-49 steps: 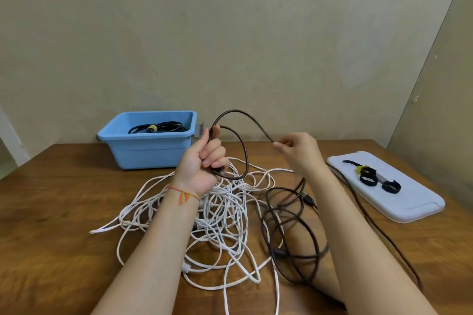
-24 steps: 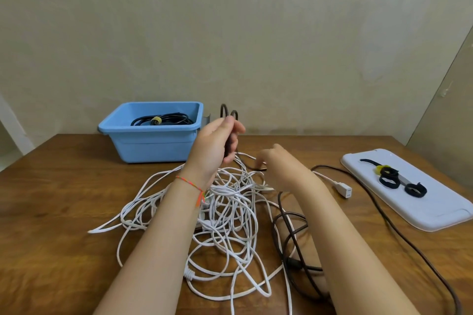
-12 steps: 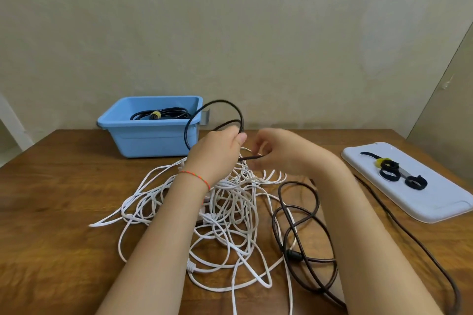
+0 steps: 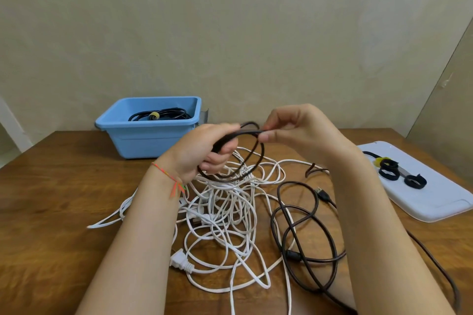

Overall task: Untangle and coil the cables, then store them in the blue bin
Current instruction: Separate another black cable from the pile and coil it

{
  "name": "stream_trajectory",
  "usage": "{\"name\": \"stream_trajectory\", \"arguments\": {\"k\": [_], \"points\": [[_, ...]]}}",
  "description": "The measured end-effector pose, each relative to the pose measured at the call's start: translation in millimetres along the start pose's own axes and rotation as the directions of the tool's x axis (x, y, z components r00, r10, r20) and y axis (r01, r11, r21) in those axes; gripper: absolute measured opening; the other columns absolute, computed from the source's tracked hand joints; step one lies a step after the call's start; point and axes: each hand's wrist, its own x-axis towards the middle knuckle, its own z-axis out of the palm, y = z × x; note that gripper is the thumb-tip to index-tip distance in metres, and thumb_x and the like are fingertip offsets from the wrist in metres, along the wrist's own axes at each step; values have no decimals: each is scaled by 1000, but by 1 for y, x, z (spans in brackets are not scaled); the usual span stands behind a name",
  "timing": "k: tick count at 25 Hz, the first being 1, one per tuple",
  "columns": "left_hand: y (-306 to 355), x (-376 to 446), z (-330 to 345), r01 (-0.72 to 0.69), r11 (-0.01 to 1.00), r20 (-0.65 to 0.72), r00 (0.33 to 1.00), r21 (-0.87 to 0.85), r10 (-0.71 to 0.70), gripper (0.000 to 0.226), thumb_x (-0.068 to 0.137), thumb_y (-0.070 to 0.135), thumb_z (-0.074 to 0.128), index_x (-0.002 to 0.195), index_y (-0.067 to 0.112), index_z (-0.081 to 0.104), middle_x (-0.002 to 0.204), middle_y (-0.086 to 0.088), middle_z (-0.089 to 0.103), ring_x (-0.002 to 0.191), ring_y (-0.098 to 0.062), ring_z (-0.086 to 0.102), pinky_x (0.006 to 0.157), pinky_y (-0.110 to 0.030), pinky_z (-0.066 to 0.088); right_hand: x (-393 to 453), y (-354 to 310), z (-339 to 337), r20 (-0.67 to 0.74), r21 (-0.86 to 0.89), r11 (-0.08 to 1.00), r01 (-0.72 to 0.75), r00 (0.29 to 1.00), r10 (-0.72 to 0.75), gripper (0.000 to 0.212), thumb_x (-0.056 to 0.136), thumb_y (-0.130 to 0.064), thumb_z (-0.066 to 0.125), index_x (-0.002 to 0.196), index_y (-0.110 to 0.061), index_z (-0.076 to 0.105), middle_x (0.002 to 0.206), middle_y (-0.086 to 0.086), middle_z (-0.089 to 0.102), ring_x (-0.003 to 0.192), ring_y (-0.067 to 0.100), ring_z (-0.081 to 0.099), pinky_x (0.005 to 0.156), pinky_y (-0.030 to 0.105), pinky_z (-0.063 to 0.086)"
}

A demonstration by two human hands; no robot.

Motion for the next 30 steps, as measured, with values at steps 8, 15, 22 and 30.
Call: {"name": "stream_trajectory", "arguments": {"k": [8,15,22,30], "points": [[-6,14,15,40,819,78,997,-572,5,60,99,47,44,47,20,29,41,5,23,32,-7,25,34,-19,20,6,-1,17,-163,46,998,31,986,-23,10,96,-25,62,92,-16,60,97,3,67,81,19,69,74,36,58],[-9,19,20,-170,930,-332,942,-325,56,43,92,53,58,74,14,51,44,4,26,33,-8,24,39,-22,22,12,1,34,-228,-164,978,125,960,-161,14,91,-7,62,102,-17,62,72,-13,61,61,2,57,67,24,47],[-8,10,19,-192,974,-235,948,125,217,21,98,28,60,83,13,63,50,6,31,41,-10,23,45,-27,19,7,-2,20,-148,-91,989,114,981,-126,17,91,-6,63,98,-17,73,61,-22,61,59,-4,55,59,11,40],[-3,16,12,-141,798,-227,974,-586,5,51,101,51,40,61,20,37,44,7,18,30,-6,17,33,-21,12,8,5,23,-133,-56,997,-60,990,52,21,98,-33,59,91,-14,66,72,6,68,54,12,60,52,24,51]]}}
